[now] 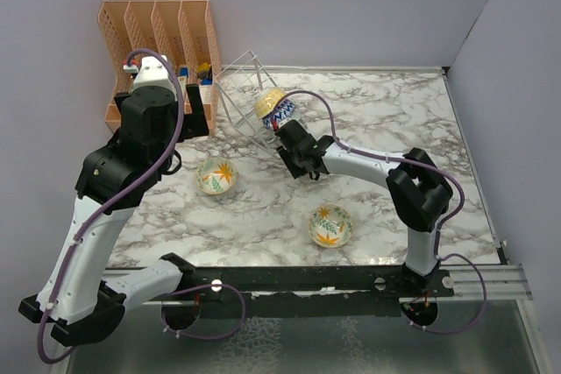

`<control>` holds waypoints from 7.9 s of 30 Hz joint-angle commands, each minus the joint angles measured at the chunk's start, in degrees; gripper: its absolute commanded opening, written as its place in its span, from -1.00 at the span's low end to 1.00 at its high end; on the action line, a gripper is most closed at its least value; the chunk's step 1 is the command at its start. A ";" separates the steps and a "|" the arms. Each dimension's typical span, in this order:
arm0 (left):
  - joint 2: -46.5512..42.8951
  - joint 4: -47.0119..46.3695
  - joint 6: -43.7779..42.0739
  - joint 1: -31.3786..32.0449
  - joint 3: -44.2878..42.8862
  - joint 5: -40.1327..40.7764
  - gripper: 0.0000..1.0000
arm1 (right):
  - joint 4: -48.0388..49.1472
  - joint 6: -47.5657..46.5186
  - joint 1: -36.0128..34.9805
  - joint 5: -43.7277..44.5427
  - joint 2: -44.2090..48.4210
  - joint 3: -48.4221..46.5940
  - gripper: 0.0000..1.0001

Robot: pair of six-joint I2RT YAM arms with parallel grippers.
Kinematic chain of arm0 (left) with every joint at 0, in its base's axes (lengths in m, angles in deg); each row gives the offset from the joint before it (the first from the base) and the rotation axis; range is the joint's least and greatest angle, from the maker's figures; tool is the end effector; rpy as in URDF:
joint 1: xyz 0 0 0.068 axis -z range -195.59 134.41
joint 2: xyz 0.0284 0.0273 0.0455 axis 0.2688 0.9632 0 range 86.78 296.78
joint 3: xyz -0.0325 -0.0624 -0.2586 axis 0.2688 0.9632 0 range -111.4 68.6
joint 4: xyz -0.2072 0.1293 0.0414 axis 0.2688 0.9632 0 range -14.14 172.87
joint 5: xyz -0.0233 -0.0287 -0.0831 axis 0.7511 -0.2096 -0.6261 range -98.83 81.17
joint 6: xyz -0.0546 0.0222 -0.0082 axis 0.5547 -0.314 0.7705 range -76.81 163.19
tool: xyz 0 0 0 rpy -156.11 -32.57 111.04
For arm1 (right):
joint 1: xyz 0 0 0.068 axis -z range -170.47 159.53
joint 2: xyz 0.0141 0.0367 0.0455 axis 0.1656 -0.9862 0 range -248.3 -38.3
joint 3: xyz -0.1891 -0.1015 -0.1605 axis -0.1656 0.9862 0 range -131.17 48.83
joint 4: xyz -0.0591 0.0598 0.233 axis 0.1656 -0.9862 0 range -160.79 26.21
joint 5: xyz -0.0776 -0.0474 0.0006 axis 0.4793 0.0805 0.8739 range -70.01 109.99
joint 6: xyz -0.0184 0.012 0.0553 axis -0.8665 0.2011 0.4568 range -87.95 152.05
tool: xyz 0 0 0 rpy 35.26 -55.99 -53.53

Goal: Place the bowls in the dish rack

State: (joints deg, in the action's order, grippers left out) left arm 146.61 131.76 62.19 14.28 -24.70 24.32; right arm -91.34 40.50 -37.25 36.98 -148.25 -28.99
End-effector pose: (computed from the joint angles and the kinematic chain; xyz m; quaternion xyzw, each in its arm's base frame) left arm 0.1428 -0.0545 0.4723 -0.0824 0.8081 -0.0047 0.5833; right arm 0.2790 0.2782 0.1854 -0.2769 0.9144 -0.0064 0.2953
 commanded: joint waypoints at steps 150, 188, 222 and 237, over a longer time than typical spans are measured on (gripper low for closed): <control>0.46 -0.20 -3.19 0.28 -4.66 1.53 0.97 | 44.11 76.83 16.24 -24.68 -1.03 -3.20 -0.09; 1.44 -2.70 -2.90 0.29 -0.61 -0.63 0.98 | -36.10 27.99 -5.29 -18.56 23.36 -1.46 0.16; -0.12 -0.88 -2.07 0.28 0.26 0.63 0.98 | -25.28 27.45 -20.62 -0.51 11.36 13.44 -0.11; -1.64 -1.23 -2.20 0.30 1.24 1.08 0.98 | -31.43 28.55 -20.63 3.78 14.10 3.38 -0.98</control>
State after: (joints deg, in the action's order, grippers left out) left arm 146.15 130.82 60.25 14.43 -23.71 23.80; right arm -122.73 68.19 -57.67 38.60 -136.86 -19.53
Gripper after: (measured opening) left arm 0.991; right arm 0.051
